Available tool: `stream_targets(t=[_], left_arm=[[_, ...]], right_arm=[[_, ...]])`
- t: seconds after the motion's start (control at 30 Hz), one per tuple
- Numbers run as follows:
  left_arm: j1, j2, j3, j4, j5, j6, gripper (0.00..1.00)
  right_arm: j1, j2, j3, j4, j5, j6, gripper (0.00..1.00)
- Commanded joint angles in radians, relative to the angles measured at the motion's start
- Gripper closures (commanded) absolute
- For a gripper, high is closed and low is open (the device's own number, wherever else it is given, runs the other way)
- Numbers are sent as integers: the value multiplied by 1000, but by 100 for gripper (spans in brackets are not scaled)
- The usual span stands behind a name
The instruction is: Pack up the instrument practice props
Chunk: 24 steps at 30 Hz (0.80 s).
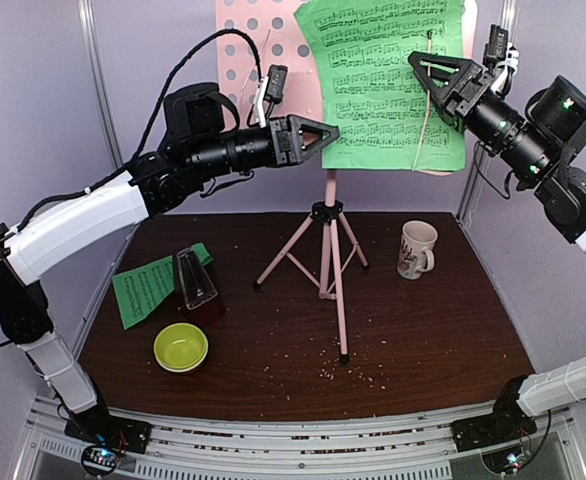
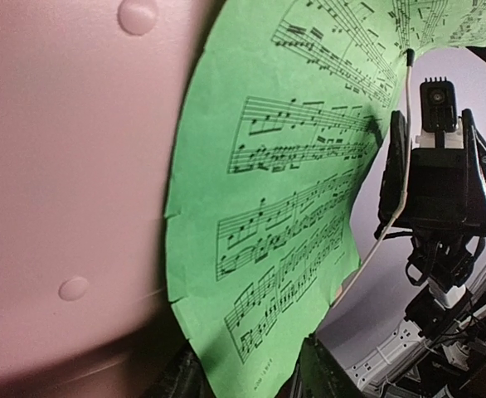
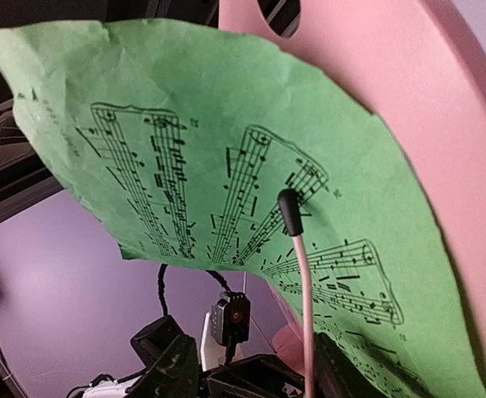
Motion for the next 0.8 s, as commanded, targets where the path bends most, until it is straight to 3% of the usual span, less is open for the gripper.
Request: stream_targets(t=[0.0, 0.13, 0.27, 0.37, 0.47, 0.6, 0.77], left_arm=[[-2, -6, 8, 48, 1, -13, 58], [-3, 1, 5, 93, 24, -32, 64], [-2, 9, 4, 122, 34, -49, 77], [-2, 8, -1, 137, 35, -56, 91], [-3, 2, -12, 150, 27, -60, 100], [-2, -13, -36, 165, 11, -61, 100], [-1, -38, -65, 171, -11, -53, 100]], right_arm=[[8, 3, 37, 44, 16, -17, 54], [7, 9, 41, 45, 14, -17, 56], [8, 8, 41, 49, 14, -19, 60], [8, 5, 35, 50, 18, -22, 68], [8, -1, 23, 60, 24, -25, 83], [8, -15, -6, 89, 34, -36, 100], [8, -25, -36, 119, 44, -36, 100]])
